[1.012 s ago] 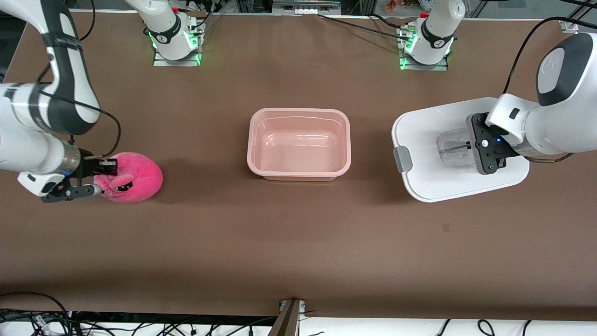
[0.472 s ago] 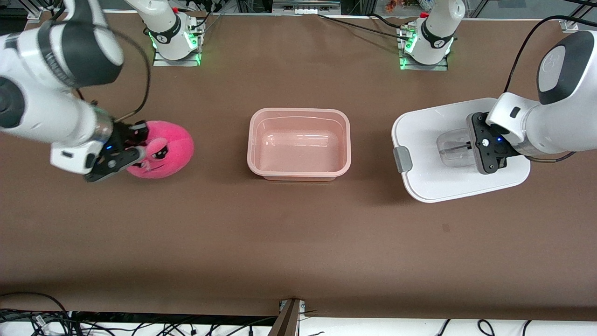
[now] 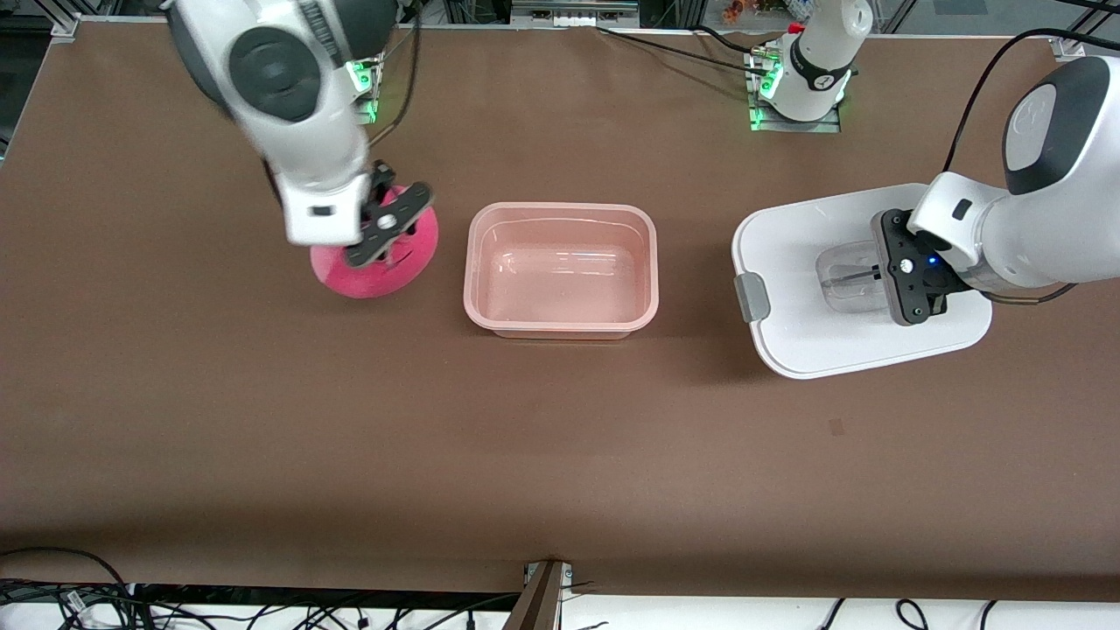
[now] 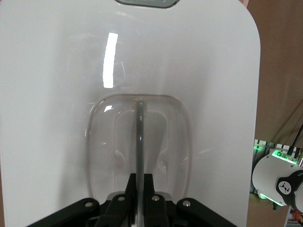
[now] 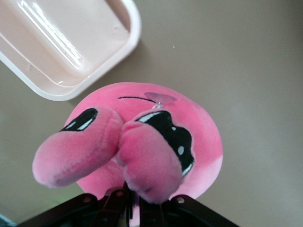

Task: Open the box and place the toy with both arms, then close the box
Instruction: 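Lift the pink toy with the right gripper and carry it over the tray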

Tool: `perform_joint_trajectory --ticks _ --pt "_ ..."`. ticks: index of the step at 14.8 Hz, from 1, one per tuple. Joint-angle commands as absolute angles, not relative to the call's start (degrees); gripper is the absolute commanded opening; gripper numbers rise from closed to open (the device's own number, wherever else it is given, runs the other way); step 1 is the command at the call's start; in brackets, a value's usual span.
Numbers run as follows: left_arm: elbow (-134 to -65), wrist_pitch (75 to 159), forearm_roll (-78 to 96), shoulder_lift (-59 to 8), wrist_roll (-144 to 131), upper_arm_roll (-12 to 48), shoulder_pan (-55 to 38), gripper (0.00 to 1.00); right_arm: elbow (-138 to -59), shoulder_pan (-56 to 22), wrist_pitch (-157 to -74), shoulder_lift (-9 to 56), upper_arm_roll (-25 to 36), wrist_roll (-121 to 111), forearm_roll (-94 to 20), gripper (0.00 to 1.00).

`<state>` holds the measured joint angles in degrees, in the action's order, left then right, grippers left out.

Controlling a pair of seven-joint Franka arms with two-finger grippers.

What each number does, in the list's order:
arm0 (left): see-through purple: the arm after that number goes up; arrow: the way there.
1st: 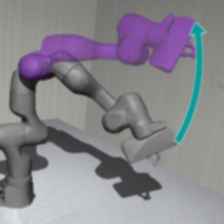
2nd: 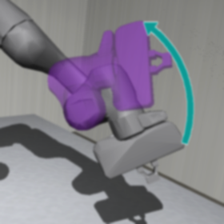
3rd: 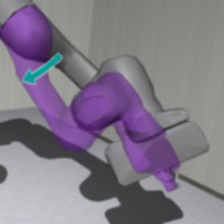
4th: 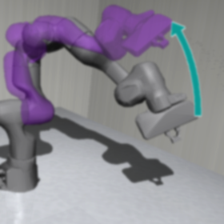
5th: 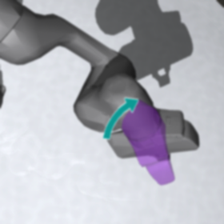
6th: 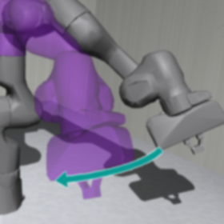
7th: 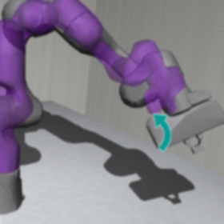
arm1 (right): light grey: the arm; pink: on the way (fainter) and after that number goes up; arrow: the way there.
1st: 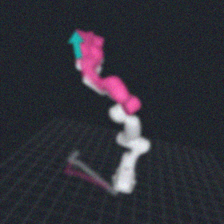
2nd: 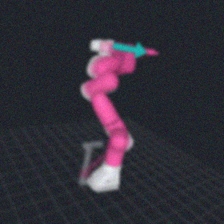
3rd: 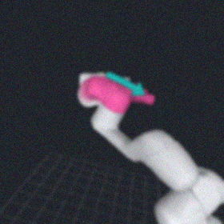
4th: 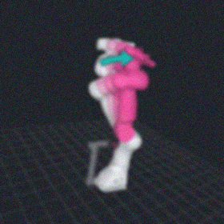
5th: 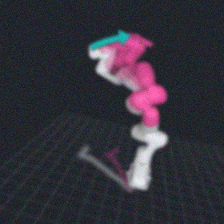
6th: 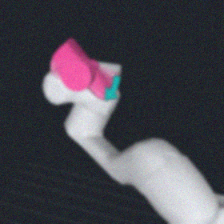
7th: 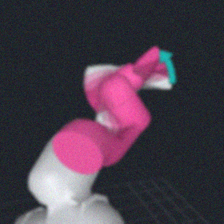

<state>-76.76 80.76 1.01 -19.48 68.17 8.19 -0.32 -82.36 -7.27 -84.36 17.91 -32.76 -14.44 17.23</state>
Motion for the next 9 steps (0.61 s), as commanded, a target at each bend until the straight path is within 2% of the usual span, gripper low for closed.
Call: perform_joint_trajectory --ticks 1,9 --pt "-75.15 79.89 -0.44 -19.78 69.52 8.35 -0.62 0.0 -81.74 -13.53 -84.02 19.95 -32.43 -15.03 21.97 0.0" --pt "-75.23 79.72 -0.53 -19.78 69.43 8.53 -0.62 0.0 -81.74 -20.65 -87.18 24.69 -32.34 -14.24 27.25 0.0"
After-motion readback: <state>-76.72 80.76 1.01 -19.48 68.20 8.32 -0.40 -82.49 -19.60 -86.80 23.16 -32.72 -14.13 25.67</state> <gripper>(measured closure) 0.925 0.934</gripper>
